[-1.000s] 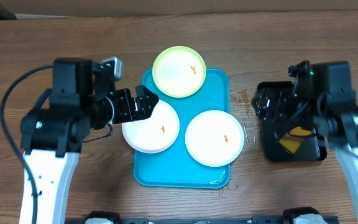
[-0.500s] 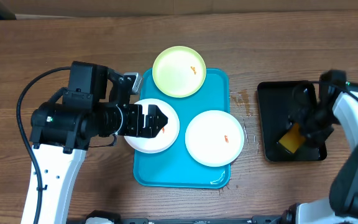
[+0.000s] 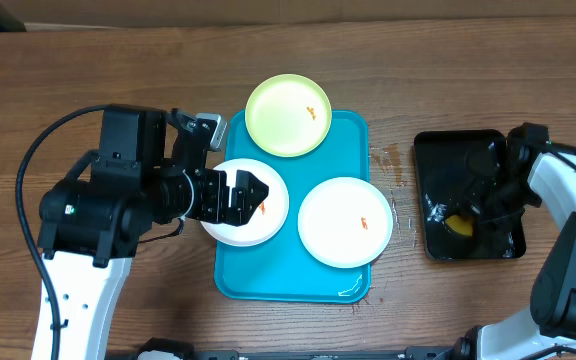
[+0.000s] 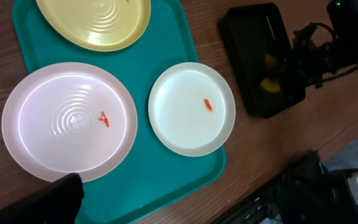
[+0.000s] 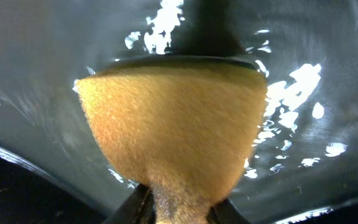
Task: Clean dirty plates on tray and stack at the side
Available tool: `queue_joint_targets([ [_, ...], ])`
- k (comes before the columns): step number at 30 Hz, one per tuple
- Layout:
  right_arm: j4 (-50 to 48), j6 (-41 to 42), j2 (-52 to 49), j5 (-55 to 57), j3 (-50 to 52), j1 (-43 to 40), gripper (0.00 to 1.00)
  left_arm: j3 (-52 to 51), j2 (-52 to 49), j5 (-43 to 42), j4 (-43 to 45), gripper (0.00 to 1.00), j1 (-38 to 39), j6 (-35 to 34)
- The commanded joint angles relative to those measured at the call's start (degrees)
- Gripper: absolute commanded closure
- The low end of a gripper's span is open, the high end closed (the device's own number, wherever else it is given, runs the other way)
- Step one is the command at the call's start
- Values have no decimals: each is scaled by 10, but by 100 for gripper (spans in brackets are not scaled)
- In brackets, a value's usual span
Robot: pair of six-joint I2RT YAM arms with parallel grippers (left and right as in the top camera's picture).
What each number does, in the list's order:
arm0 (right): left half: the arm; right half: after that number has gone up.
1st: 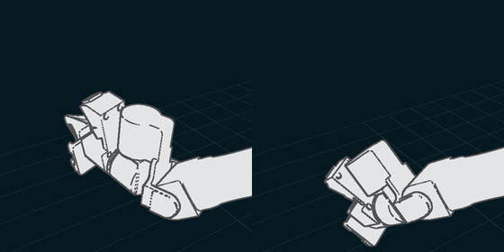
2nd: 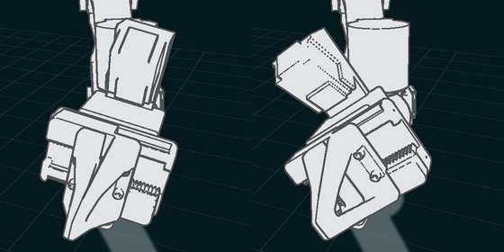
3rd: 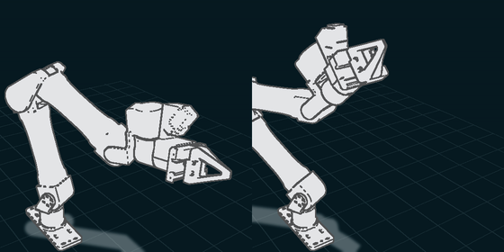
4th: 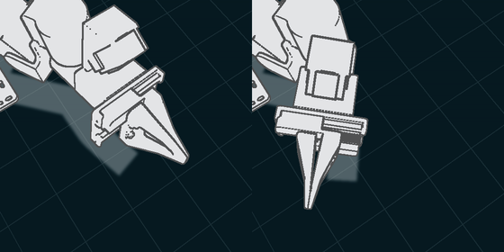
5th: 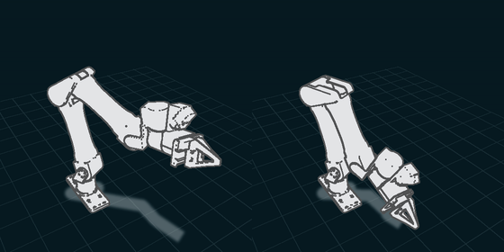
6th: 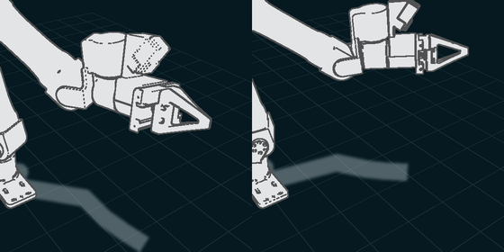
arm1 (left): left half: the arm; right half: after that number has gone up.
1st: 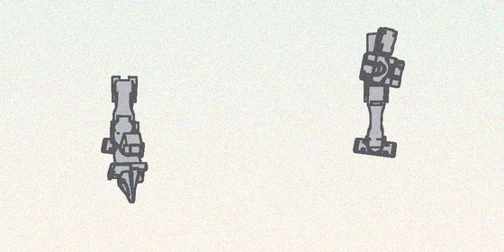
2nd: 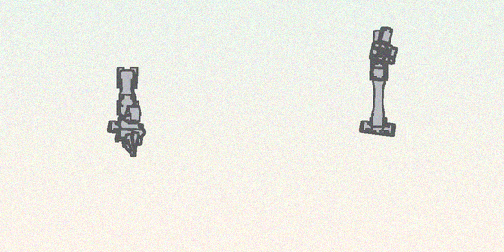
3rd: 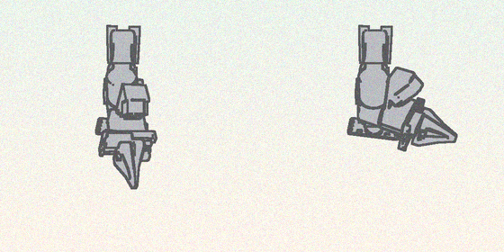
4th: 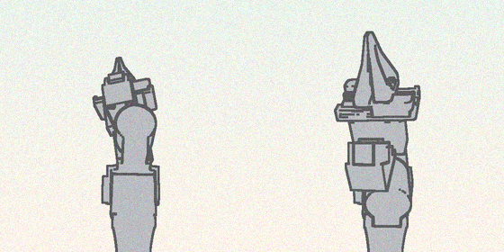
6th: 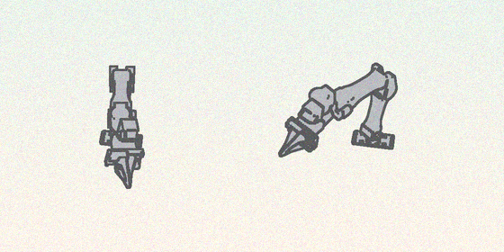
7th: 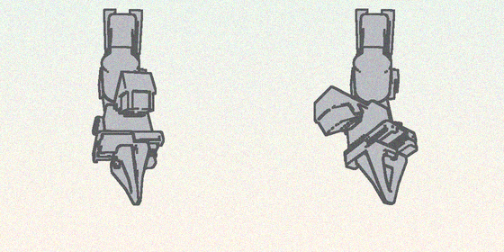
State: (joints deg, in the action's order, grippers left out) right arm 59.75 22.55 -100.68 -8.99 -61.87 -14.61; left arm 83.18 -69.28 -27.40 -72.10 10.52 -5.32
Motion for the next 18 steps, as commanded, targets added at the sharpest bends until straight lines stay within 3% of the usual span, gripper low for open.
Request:
queue_joint_targets([
  [1, 15, -27, 23, 11, -42, -2, 82, 14, 9, 3, 7, 0, 4, 19],
  [10, 82, 53, 27, 179, -97, 29, 79, 14, 8, 3, 16, 0, 4, 19],
  [18, 70, 120, 26, 353, -97, 143, 78, 14, 8, 3, 21, 0, 4, 19],
])
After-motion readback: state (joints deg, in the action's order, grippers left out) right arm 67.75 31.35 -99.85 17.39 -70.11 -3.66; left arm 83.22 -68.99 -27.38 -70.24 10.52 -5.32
